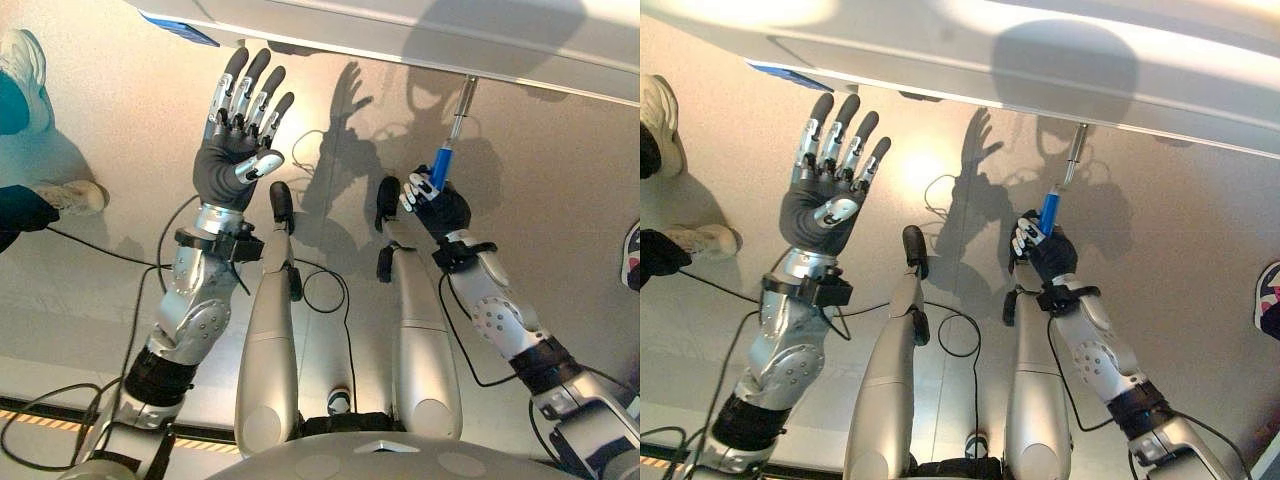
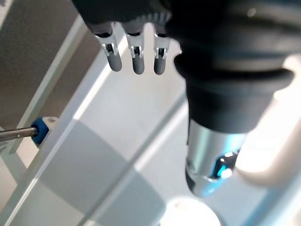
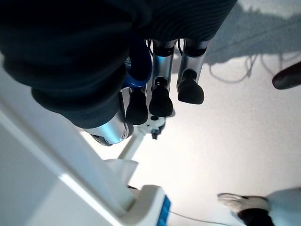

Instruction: Raise the hospital bed

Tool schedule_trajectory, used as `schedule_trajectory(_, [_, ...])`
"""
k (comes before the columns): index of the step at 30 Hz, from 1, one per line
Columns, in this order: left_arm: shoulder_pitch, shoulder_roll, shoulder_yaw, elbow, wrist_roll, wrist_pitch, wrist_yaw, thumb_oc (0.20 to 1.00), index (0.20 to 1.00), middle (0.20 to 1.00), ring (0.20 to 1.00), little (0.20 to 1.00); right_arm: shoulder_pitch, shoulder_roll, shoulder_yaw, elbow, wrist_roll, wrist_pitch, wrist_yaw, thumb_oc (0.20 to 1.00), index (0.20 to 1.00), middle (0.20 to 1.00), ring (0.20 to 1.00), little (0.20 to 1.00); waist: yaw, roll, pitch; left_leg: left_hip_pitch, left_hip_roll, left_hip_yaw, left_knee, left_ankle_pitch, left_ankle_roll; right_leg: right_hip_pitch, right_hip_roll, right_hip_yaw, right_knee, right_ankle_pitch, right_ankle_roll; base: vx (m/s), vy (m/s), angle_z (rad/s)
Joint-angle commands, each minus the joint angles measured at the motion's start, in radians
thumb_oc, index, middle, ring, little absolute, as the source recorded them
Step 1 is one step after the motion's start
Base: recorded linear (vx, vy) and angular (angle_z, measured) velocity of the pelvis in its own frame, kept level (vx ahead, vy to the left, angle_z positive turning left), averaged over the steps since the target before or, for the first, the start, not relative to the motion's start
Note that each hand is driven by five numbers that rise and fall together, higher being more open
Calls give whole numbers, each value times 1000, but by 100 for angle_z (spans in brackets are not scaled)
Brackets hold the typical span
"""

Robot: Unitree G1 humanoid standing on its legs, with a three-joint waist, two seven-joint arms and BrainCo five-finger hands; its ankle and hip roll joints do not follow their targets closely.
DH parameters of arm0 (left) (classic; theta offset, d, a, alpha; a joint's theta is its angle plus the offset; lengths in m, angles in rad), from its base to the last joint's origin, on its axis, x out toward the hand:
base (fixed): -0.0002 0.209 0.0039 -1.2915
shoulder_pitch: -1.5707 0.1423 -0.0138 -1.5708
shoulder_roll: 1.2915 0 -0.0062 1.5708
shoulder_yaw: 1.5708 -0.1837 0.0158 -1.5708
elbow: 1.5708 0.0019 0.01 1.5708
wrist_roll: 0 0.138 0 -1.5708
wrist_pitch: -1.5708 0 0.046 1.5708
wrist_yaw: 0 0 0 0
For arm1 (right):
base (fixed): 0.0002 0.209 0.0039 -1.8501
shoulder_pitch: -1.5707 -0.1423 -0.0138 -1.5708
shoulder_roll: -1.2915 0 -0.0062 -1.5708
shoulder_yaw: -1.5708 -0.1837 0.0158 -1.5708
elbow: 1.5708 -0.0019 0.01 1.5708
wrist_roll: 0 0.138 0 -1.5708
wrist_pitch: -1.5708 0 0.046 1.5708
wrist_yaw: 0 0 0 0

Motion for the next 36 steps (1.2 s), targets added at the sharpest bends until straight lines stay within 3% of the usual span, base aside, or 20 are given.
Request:
schedule_trajectory(1, [-20, 35, -10, -74, 3, -28, 3, 1000, 1000, 1000, 1000, 1000, -199, 102, 82, -188, -32, -48, 96, 200, 200, 200, 200, 200, 55, -21, -20, 12, -46, 3, 102, -125, 26, 83, -5, -35, -162, 84, 84, 12, 51, 5])
schedule_trajectory(8, [-33, 39, -15, -86, 9, -32, 10, 1000, 1000, 1000, 1000, 1000, -299, 151, 117, -84, -76, -41, 59, 200, 200, 200, 200, 200, 76, -6, -20, 4, -55, 1, 105, -130, 31, 85, -12, -31, -172, 85, 86, 8, 50, 2])
schedule_trajectory(18, [-30, 53, -50, -108, -17, -35, 4, 1000, 1000, 1000, 1000, 1000, -523, 228, 47, 415, -186, -19, -87, 200, 200, 200, 200, 200, 120, 37, -20, -20, -67, 6, 120, -141, 39, 61, -27, -23, -164, 83, 88, 5, 42, 0])
schedule_trajectory(25, [-79, 47, -87, -121, -23, -46, 5, 1000, 1000, 1000, 1000, 1000, -628, 263, 2, 694, -235, 8, -126, 200, 200, 200, 200, 200, 130, 54, -20, -53, -72, 9, 138, -149, 43, 28, -27, -17, -157, 82, 88, 1, 20, 1])
schedule_trajectory(36, [-120, 39, -113, -112, -19, -53, 8, 1000, 1000, 1000, 1000, 1000, -681, 200, -107, 1042, -287, 38, -162, 200, 200, 200, 200, 200, 128, 93, -20, -84, -80, 17, 161, -162, 50, -17, -26, 7, -124, 68, 89, 3, 12, 0])
